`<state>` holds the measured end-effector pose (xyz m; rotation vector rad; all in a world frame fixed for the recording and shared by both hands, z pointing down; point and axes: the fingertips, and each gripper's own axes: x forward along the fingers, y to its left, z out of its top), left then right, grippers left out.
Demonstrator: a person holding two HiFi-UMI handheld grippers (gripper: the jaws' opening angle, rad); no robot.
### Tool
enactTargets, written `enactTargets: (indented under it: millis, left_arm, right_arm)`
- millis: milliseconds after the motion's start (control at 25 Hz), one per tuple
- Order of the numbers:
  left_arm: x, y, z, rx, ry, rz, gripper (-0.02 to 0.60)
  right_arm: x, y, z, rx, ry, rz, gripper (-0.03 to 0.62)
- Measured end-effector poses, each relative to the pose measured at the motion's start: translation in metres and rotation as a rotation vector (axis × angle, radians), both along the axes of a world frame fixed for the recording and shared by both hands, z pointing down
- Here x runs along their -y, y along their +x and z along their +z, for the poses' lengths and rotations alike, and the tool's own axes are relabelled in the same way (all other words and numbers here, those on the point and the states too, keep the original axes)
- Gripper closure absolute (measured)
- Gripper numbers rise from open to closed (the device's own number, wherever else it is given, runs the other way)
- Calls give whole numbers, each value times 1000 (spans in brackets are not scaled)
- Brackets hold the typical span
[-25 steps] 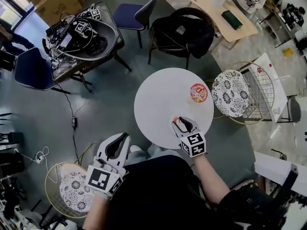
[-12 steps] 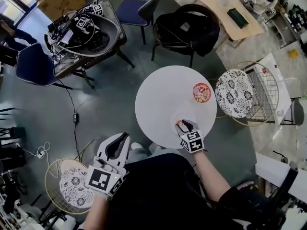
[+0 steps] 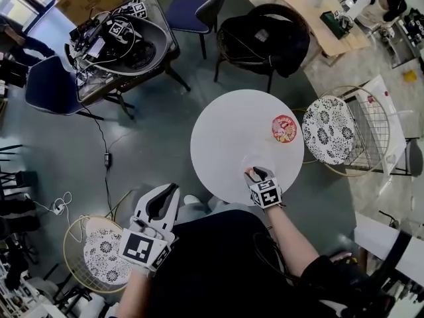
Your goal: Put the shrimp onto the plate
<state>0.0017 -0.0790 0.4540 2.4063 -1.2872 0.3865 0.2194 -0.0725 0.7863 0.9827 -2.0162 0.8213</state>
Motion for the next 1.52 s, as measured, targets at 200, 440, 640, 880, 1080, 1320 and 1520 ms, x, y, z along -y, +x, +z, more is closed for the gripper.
enactTargets:
  millis: [200, 440, 640, 880, 1080, 1320, 1520]
  left_arm:
    - [-1, -5, 0, 0, 1, -24, 574]
    - [-6, -5, -1, 0, 10, -42, 574]
    - [-8, -7, -3, -1, 19, -56, 574]
    - [-11, -9, -6, -2, 31, -61, 574]
    - [-11, -9, -8, -11, 42, -63, 574]
    - [-11, -14, -11, -27, 56, -72, 574]
    - [-13, -23, -13, -43, 71, -91, 574]
  right_arm:
    - [-4, -1, 7, -6, -21, -13, 430]
    - [-4, 1, 9, 1, -33, -17, 430]
    - [-7, 1, 12, -2, -47, -29, 430]
    - [-6, 1, 5, -6, -32, -28, 427]
    - [4, -4, -15, 12, 15, -31, 427]
    - [20, -19, -47, 43, 71, -59, 427]
    - [36, -42, -86, 72, 155, -109, 428]
